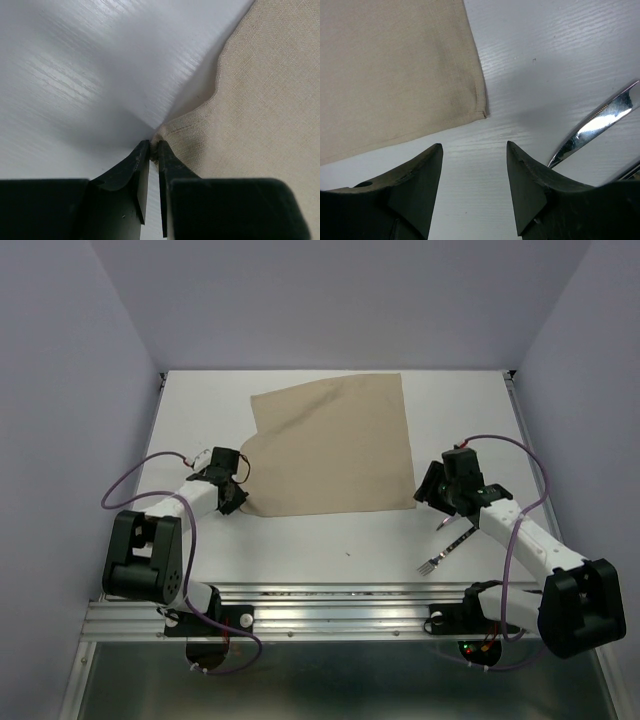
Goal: Fold the napkin into a case and place the utensils inside
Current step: Flatten out the crumpled napkin at the center of the board, then fold and flatten the napkin at the center of the board.
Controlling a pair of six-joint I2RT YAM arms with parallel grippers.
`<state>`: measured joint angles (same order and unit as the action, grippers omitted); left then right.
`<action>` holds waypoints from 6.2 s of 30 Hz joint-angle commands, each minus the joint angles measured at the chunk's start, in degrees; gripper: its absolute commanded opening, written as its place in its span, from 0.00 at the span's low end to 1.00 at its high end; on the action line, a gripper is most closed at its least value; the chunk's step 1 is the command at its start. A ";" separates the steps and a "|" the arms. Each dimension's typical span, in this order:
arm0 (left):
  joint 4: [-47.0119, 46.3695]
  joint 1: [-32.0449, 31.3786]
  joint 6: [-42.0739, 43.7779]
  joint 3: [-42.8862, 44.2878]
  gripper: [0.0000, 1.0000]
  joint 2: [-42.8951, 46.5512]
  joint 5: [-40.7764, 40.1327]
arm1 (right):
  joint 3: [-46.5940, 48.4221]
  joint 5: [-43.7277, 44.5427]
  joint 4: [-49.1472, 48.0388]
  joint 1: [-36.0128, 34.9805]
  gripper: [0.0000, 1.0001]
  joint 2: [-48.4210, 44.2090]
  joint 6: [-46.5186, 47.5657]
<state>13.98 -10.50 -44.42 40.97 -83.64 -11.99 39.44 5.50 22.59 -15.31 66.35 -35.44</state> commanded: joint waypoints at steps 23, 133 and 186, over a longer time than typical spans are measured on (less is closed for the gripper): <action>8.61 -0.66 1.45 0.78 0.00 7.26 3.81 | -1.74 -3.39 -8.43 0.46 0.51 12.57 -0.59; 14.50 0.74 19.46 49.02 0.00 4.73 1.96 | 35.18 12.00 -2.80 0.46 0.01 4.80 15.75; 2.81 4.18 16.56 23.55 0.00 -2.06 18.14 | 15.94 -8.75 -12.13 6.87 0.01 17.86 9.34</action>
<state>19.73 -5.82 -26.59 68.66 -89.76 5.23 59.02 -1.54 11.20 -8.34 87.53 -24.82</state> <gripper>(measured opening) 0.195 0.015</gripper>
